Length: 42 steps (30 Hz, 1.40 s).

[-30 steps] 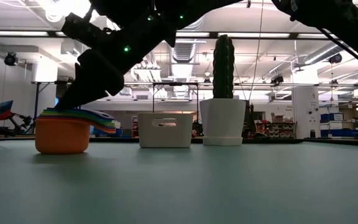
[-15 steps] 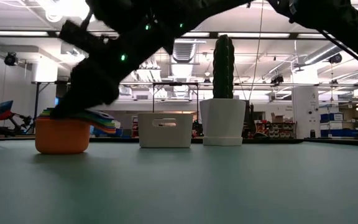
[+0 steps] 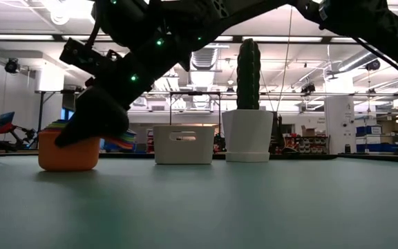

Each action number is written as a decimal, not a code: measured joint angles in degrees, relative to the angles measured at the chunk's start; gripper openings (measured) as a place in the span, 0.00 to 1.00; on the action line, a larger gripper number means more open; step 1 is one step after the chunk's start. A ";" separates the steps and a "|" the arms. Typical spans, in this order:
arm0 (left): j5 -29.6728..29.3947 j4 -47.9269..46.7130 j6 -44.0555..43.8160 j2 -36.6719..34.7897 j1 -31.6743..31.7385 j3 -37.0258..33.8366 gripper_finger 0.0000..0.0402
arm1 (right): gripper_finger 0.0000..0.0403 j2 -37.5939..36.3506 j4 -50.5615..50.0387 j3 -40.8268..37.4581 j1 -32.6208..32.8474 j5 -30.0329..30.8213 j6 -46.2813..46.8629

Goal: Nest measuring cups in basket
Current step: Put the nested measuring cups into the gray bin

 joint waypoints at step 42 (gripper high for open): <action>-0.17 0.20 0.44 0.01 0.00 0.00 0.00 | 0.33 -6.56 -10.92 -0.28 -0.02 5.76 5.90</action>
